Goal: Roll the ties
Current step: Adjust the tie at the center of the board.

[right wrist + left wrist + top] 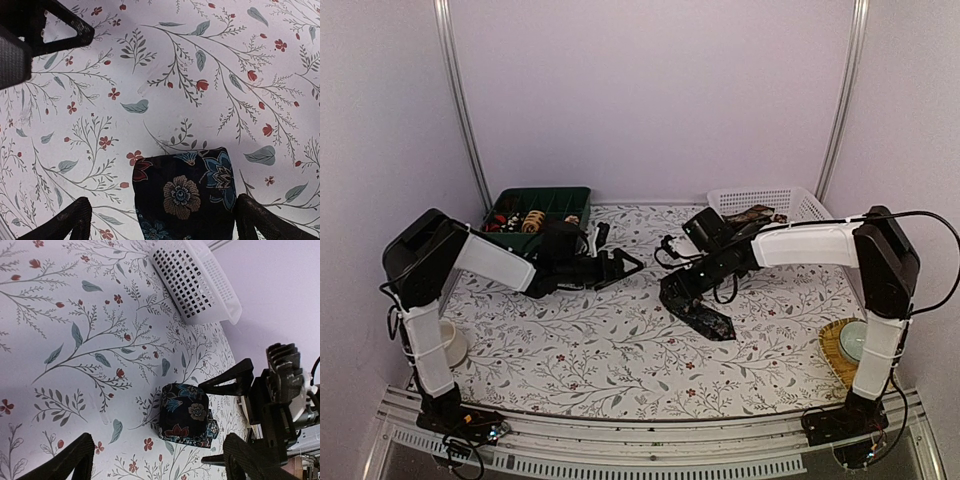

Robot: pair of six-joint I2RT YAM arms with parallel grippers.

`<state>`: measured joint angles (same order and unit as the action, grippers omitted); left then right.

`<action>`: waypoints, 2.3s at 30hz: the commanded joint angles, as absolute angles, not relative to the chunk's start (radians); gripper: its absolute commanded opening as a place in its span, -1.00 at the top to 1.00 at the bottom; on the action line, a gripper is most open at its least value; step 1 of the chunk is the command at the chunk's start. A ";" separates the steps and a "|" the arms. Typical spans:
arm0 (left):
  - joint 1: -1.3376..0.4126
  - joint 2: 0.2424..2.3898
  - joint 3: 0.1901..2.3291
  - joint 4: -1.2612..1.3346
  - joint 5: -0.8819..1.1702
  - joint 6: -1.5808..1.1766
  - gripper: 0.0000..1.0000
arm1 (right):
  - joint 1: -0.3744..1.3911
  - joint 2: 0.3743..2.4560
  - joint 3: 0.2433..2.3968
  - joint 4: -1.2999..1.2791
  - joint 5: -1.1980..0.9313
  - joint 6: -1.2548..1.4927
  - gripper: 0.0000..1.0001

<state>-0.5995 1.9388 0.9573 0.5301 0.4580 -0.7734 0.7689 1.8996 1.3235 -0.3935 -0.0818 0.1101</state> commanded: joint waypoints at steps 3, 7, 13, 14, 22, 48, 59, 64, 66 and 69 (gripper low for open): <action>-0.584 1.897 0.901 0.564 0.426 -0.761 -0.78 | 0.792 2.031 1.376 -0.448 -0.009 0.074 -0.99; -0.584 1.889 0.890 0.562 0.422 -0.757 -0.77 | 0.808 2.069 1.389 -0.458 0.026 0.065 -0.99; -0.586 1.891 0.891 0.547 0.408 -0.751 -0.77 | 0.821 2.105 1.417 -0.482 0.055 0.067 -0.87; -0.586 1.892 0.892 0.543 0.407 -0.750 -0.78 | 0.823 2.109 1.421 -0.484 0.059 0.067 -0.84; -0.587 1.901 0.902 0.514 0.389 -0.741 -0.77 | 0.834 2.130 1.434 -0.511 0.088 0.064 -0.41; -0.611 1.928 0.958 0.509 0.431 -0.723 -0.81 | 0.842 1.901 1.471 -0.569 0.043 0.065 -0.99; -0.661 2.054 1.052 0.582 0.540 -0.749 -0.81 | 0.757 1.663 1.341 -0.492 -0.138 0.102 -1.00; -0.690 2.101 1.094 0.575 0.565 -0.740 -0.81 | 0.712 1.597 1.231 -0.420 -0.288 0.131 -0.79; -0.697 2.118 1.110 0.569 0.579 -0.737 -0.82 | 0.690 1.588 1.171 -0.365 -0.384 0.153 -0.58; -0.704 2.142 1.129 0.558 0.593 -0.731 -0.82 | 0.661 1.615 1.111 -0.294 -0.494 0.198 -0.28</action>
